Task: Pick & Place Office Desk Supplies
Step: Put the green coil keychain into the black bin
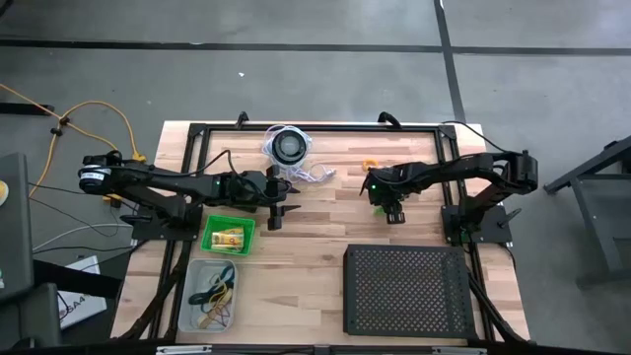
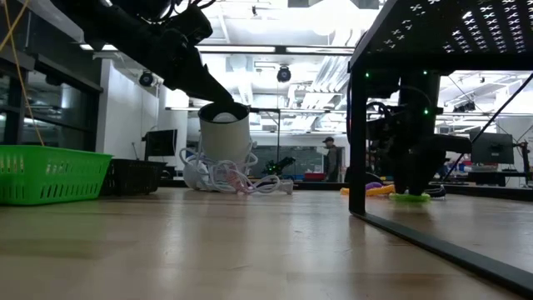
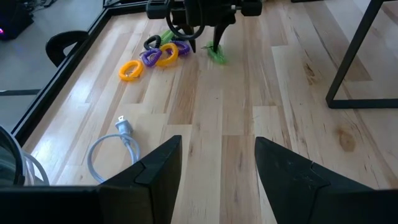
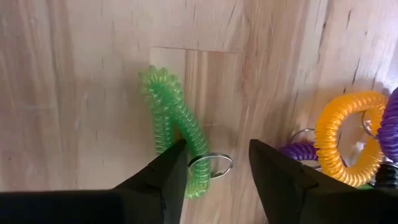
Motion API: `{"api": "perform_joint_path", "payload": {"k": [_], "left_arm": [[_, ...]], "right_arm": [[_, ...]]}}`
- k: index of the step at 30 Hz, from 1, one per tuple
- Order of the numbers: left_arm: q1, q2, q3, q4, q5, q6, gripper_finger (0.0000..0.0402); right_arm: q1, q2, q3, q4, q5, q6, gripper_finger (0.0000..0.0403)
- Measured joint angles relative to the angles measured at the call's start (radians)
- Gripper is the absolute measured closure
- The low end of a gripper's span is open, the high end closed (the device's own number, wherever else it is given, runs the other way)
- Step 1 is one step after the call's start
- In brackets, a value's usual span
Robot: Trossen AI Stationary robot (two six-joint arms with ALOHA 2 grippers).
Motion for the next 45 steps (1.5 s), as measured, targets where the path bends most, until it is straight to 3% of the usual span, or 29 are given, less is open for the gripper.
{"api": "perform_joint_path", "payload": {"k": [8, 24, 45], "left_arm": [[0.000, 0.000, 0.000, 0.000, 0.000, 0.000, 0.0208], [0.000, 0.000, 0.000, 0.000, 0.000, 0.000, 0.0208], [0.000, 0.000, 0.000, 0.000, 0.000, 0.000, 0.0208]], "right_arm": [[0.000, 0.000, 0.000, 0.000, -0.003, 0.000, 0.0309], [-0.001, -0.001, 0.000, -0.003, -0.048, -0.003, 0.0393], [-0.010, -0.063, 0.000, 0.034, -0.049, 0.025, 0.0402]]}}
